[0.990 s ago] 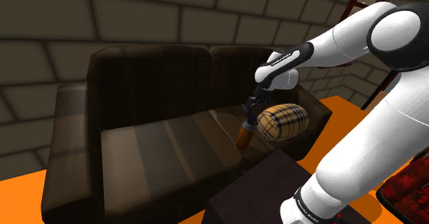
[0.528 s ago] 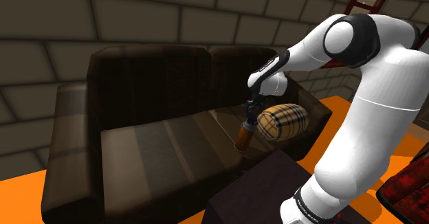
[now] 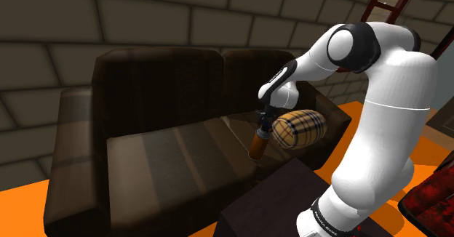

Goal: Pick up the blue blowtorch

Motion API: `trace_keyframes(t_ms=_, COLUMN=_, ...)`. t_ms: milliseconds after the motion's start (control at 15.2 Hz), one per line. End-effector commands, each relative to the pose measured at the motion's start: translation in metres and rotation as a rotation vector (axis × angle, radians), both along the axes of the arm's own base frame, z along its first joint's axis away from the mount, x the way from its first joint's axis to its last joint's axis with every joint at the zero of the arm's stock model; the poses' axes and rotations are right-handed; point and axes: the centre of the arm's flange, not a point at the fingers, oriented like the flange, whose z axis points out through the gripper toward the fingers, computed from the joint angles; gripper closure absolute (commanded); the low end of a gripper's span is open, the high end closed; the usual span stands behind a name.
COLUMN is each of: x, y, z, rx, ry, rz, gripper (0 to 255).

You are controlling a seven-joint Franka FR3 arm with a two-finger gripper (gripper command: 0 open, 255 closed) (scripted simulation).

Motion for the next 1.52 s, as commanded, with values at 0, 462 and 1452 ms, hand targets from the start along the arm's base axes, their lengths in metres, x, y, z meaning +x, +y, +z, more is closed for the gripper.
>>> trace_keyframes(t_ms=0, x=0.0, y=0.0, z=-0.003, rx=0.0, ry=-0.001, rz=0.0, gripper=0)
trace_keyframes(t_ms=462, x=0.0, y=-0.001, z=-0.003, rx=0.0, ry=-0.001, rz=0.0, gripper=255)
trace_keyframes(t_ms=1452, x=0.0, y=0.0, z=0.061, rx=0.0, ry=-0.001, rz=0.0, gripper=255)
